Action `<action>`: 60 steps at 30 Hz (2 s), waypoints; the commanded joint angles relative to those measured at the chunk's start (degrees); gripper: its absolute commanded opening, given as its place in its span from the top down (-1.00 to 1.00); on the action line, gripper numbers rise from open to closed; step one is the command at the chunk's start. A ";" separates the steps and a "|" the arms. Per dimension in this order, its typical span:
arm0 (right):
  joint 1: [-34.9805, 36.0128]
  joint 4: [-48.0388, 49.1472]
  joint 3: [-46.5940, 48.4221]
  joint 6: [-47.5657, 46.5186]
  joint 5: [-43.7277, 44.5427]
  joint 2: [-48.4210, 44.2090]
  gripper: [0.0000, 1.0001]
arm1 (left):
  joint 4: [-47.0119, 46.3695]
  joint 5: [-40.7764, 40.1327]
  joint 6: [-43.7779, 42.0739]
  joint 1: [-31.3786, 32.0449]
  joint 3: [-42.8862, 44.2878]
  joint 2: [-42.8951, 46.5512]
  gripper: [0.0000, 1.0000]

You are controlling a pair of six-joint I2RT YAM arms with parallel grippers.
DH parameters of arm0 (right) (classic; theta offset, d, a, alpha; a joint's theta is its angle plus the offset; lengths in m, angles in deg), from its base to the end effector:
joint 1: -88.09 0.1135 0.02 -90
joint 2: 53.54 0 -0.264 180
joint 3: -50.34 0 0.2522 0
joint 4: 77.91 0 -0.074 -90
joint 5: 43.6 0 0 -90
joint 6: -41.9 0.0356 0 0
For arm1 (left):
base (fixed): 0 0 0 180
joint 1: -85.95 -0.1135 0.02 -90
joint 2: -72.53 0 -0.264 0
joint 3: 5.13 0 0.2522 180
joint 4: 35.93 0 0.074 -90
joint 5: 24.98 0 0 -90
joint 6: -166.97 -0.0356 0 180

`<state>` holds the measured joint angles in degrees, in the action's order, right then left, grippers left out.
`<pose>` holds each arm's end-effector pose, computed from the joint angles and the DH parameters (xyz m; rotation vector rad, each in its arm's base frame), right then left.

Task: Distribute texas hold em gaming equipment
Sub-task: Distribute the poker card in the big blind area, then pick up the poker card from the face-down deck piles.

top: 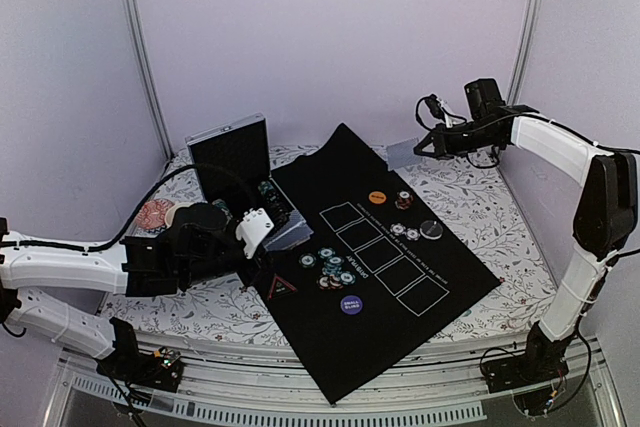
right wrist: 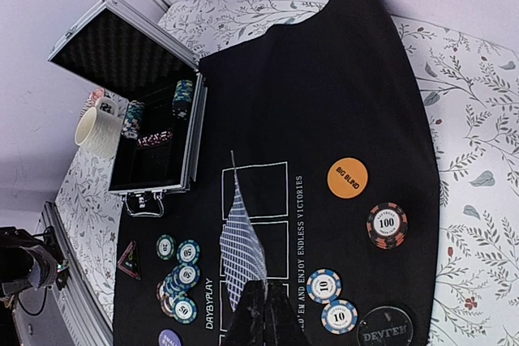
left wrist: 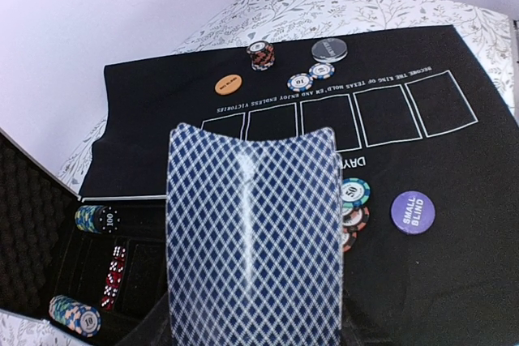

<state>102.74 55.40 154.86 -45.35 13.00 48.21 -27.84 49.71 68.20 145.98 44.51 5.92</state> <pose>0.3824 0.1202 0.3122 -0.5314 2.2618 0.8318 0.1353 -0.2158 0.2363 0.9876 1.7447 -0.3078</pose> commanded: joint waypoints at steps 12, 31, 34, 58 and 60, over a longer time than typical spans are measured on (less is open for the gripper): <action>1.17 3.20 11.15 0.64 -5.36 11.91 0.96 | -0.83 1.94 2.06 -0.77 -0.02 0.82 0.06; 4.79 18.50 36.79 19.03 -6.13 48.64 0.96 | -0.28 2.66 1.68 -0.73 1.92 -2.33 0.07; 5.33 21.67 36.90 21.57 -4.77 50.48 0.96 | -0.40 2.54 1.73 -0.72 2.21 -2.69 0.07; 16.53 6.34 19.56 -7.87 7.84 12.63 -0.98 | 1.83 -0.01 -0.79 -0.11 3.24 -0.25 0.07; 18.46 8.99 11.80 -8.72 0.50 6.89 -0.98 | 1.98 -0.22 -1.12 0.08 3.32 -0.26 0.07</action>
<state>115.12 62.95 177.07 -44.68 23.57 68.60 -26.11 50.78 68.61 145.82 45.93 4.59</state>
